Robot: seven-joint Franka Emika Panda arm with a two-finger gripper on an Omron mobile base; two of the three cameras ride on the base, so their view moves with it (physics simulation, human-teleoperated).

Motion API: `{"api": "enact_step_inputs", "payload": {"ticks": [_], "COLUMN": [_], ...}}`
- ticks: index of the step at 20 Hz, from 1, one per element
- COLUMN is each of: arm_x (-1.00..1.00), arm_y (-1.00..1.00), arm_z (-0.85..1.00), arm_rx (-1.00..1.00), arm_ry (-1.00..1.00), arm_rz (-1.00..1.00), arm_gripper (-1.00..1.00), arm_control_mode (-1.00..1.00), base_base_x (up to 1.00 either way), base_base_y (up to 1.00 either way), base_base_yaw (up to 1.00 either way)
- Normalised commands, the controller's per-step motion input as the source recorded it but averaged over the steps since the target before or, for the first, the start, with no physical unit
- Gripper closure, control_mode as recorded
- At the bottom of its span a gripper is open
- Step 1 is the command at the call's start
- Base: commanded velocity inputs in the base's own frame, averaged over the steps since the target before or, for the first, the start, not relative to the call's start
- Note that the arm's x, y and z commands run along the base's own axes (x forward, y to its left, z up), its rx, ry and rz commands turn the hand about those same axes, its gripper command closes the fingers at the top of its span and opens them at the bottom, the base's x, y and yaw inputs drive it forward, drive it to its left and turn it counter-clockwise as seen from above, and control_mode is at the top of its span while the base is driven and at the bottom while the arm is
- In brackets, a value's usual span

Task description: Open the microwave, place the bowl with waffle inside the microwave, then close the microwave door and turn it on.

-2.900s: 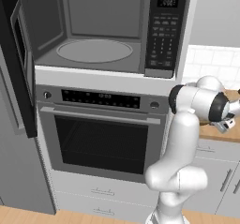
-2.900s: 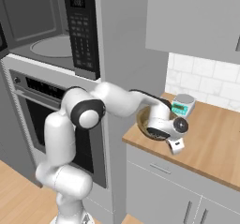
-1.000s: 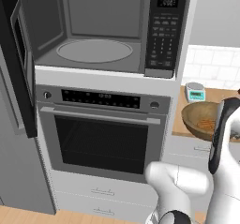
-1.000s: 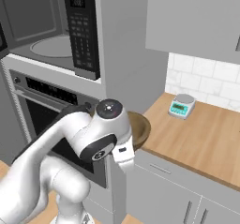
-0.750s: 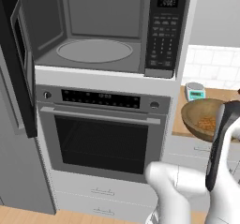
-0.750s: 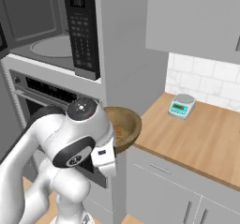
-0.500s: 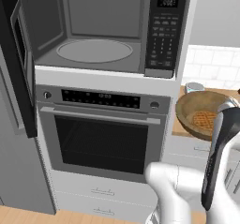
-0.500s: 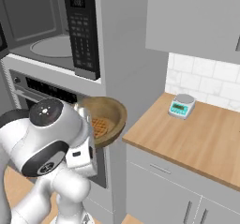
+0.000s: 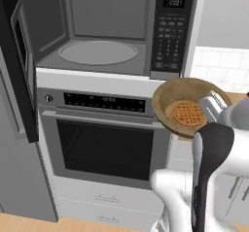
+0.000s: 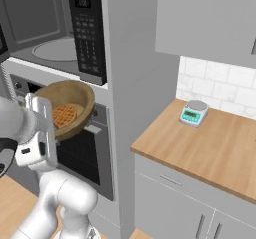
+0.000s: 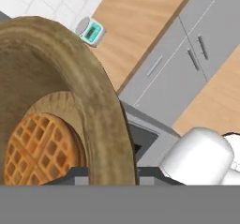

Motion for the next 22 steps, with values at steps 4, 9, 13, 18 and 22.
{"api": "enact_step_inputs", "payload": {"ticks": [4, 9, 13, 18, 22], "arm_x": [0.08, 0.11, 0.36, 0.47, 0.56], "arm_y": [0.89, 0.55, 0.48, 0.5, 0.63], "arm_z": [0.4, 0.33, 0.36, 0.43, 0.42], "arm_rx": [0.02, 0.1, 0.13, 0.1, 0.03], "arm_ry": [-0.09, -0.25, -0.12, 0.05, 0.09], "arm_rz": [0.0, 0.0, 0.0, 0.0, 0.0], "arm_gripper": [1.0, 1.0, 1.0, 1.0, 1.0], "arm_control_mode": [-1.0, -1.0, -1.0, -1.0, -1.0], "base_base_x": [0.0, 0.0, 0.0, 0.0, 0.0], "base_base_y": [0.0, 0.0, 0.0, 0.0, 0.0], "base_base_yaw": [0.0, 0.0, 0.0, 0.0, 0.0]}}
